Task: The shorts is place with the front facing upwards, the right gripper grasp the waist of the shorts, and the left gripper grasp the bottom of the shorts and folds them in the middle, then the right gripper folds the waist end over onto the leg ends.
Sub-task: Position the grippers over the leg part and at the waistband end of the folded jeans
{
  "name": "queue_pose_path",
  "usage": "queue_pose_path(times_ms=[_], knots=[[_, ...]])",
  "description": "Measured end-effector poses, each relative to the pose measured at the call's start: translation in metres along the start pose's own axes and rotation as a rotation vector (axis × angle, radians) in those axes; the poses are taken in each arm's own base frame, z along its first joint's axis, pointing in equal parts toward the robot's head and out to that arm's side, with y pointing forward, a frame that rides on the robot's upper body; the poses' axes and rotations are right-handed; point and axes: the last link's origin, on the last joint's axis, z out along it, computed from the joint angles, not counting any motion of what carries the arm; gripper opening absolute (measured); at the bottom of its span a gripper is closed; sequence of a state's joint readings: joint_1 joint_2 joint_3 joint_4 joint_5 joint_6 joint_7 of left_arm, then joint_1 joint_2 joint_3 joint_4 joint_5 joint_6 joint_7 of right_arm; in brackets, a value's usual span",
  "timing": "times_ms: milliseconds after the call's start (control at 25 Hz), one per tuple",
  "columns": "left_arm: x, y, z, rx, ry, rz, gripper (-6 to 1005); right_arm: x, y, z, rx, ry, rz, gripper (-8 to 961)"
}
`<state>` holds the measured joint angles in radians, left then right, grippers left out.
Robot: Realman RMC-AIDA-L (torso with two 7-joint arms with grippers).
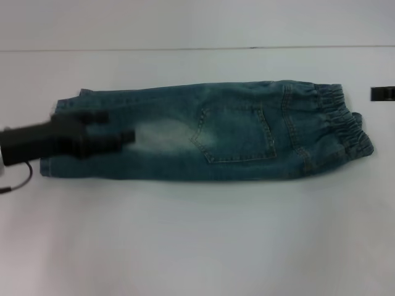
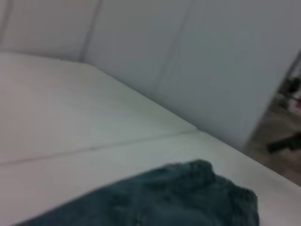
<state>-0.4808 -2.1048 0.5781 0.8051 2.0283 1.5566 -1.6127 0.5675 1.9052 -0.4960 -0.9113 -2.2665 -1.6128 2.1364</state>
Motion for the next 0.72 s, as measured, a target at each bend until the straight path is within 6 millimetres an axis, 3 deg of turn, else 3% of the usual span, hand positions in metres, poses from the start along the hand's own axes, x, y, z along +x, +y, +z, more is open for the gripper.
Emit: queue_pose_path(times_ms=[80,360,720], knots=[[-0.004,0.003,0.002,-0.024,-0.037,0.006,950,-0.006,0.002,-0.004,0.027,0.074,0.030,909],[-0.013,0.008,0.013,-0.045,-0.090,0.008,951,-0.019,0.009,0.013,0.146,0.266,0.029,902],[-0.017,0.015,0.020,-0.086,-0.116,0.002,949,-0.009,0.003,0.048,0.234,0.338,-0.022,901]])
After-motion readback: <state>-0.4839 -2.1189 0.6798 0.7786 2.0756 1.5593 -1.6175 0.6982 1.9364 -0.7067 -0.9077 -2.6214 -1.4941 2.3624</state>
